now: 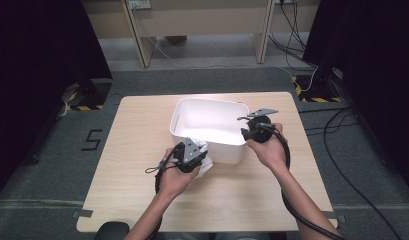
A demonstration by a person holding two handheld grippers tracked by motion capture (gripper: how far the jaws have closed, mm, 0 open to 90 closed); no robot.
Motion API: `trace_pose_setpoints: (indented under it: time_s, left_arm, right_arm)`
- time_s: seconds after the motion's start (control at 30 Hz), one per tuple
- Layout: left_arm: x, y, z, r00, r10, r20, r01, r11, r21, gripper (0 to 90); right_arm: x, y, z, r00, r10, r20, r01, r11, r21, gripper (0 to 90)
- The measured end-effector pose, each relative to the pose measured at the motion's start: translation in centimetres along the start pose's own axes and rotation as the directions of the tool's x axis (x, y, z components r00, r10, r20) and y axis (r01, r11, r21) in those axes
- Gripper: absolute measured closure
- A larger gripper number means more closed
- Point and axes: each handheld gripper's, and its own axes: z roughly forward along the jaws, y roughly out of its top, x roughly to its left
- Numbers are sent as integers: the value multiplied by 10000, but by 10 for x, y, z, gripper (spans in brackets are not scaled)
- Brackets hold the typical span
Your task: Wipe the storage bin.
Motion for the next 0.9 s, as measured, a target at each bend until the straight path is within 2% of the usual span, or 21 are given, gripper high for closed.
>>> trace_pose_setpoints:
  time_s: [0.27, 0.9]
  left_arm:
    - [-3, 2, 0, 9998, 179, -38, -179, 9998, 34, 775]
    - [-6, -8, 11, 9998, 206, 66, -206, 9998, 79, 774]
  right_arm:
    - [0, 0, 0, 10000, 2, -10, -2, 10000, 7, 662]
    - [0, 0, 0, 10000, 17, -1, -17, 10000, 11, 656]
